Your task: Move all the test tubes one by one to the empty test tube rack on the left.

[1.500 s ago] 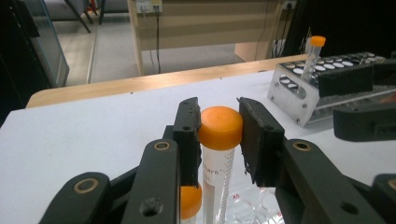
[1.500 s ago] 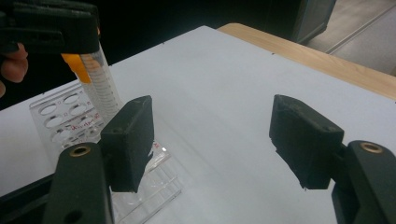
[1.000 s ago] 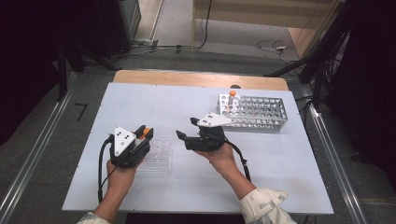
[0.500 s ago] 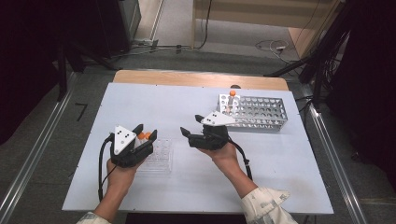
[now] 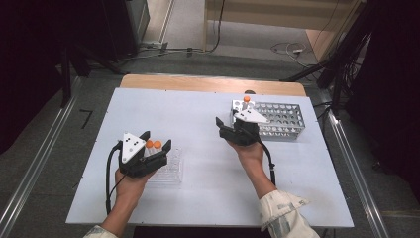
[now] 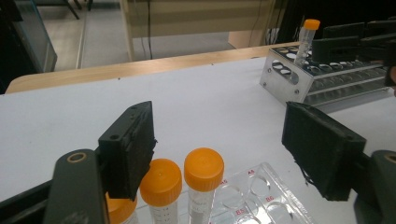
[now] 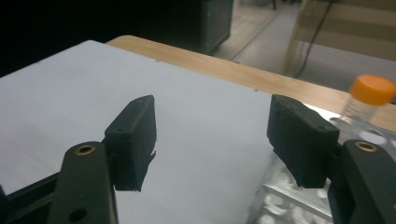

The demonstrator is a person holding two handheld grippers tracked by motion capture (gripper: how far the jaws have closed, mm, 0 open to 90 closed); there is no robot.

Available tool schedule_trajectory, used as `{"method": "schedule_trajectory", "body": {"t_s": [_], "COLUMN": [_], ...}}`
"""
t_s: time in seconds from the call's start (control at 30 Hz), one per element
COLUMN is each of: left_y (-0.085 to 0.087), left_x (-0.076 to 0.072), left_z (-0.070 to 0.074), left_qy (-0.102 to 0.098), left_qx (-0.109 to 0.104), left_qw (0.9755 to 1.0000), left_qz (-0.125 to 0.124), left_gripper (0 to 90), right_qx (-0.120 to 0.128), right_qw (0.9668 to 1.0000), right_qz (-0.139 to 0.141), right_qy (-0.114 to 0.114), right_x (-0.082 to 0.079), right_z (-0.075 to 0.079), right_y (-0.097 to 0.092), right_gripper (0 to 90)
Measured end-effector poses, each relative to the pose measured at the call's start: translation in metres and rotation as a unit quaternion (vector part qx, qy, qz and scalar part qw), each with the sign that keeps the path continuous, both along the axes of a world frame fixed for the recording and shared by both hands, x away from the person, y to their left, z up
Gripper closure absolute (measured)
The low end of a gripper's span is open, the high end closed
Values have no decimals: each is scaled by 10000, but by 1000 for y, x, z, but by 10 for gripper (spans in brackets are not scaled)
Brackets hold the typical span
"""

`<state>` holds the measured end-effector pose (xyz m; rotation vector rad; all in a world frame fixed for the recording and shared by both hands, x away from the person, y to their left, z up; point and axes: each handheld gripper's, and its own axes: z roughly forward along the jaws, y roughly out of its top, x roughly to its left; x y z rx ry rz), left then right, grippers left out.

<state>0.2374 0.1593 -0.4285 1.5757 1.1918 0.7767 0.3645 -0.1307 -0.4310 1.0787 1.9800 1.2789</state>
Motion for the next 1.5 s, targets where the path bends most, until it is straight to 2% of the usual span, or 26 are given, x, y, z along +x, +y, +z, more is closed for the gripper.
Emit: {"method": "schedule_trajectory", "body": {"t_s": [0.1, 0.2, 0.43, 0.5, 0.67, 0.73, 0.87, 0.97, 1.27, 1.5], "left_y": [1, 2, 1, 1, 2, 3, 4, 3, 4, 4], "left_x": [1, 1, 0, -1, -1, -1, -1, -2, -2, -2], "left_z": [0, 1, 1, 2, 2, 2, 2, 3, 3, 2], "left_qy": [31, 67, 43, 45, 44, 41, 31, 24, 18, 25], "left_qx": [-35, -126, -139, -129, -145, -148, -164, -181, -205, -228], "left_qw": [10000, 9999, 9999, 9999, 9999, 9999, 9999, 9998, 9998, 9997], "left_qz": [-26, -18, -21, -28, -19, -18, -7, -9, -18, -34], "left_gripper": [200, 175, 155, 155, 155, 155, 156, 157, 158, 158], "right_qx": [-110, -61, -17, 29, -58, -101, -74, -87, -63, -68], "right_qw": [9995, 9984, 9945, 9934, 9898, 9892, 9899, 9910, 9903, 9904], "right_qz": [-278, -550, -1014, -1118, -1404, -1447, -1406, -1334, -1386, -1379], "right_qy": [-31, -70, -258, -239, -214, -216, -144, -104, 1, -42], "right_x": [8, 14, 24, 28, 38, 41, 47, 51, 62, 64], "right_z": [-3, -5, -7, -9, -15, -16, -20, -24, -31, -32], "right_y": [-6, -14, -24, -28, -36, -37, -38, -36, -36, -36], "right_gripper": [316, 316, 335, 347, 350, 373, 458, 486, 574, 626]}}
